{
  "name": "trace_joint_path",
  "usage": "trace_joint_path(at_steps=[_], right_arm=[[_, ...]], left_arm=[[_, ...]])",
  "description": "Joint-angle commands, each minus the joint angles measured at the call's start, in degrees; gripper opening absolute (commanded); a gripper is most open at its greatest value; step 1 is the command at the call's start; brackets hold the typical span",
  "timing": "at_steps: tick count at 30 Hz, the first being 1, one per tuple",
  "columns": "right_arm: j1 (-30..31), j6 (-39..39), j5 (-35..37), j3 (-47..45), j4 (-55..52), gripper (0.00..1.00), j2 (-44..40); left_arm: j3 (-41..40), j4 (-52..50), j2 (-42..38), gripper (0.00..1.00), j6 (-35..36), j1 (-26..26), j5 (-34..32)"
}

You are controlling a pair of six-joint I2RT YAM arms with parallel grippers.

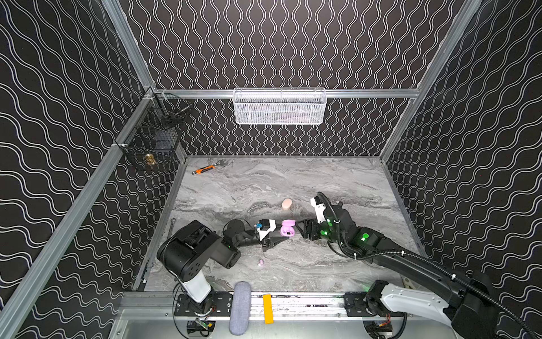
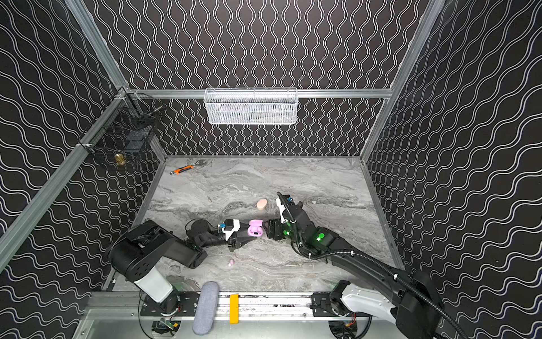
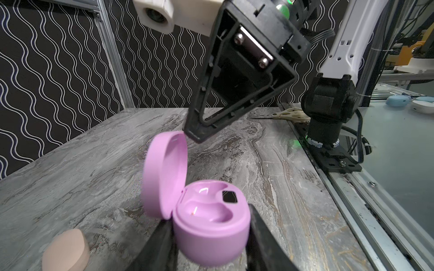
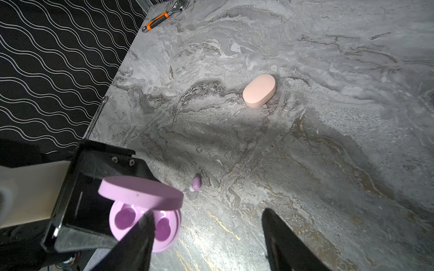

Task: Insert wireless bluetooth earbuds into charging case
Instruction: Open the charging case.

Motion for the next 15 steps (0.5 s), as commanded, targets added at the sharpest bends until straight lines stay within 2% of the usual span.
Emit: trace_joint_path(at_steps=[1, 15], right_arm=[[0.1, 1.0, -0.7, -0.6, 0.7, 0.73, -0.9], [1.0, 1.2, -0.7, 0.2, 1.0, 0.73, -0.2]], left_arm=[[0.2, 2.8, -0.2, 0.34, 0.9, -0.1, 0.2], [0.2, 2.8, -0.2, 0.34, 0.9, -0.1, -0.4]])
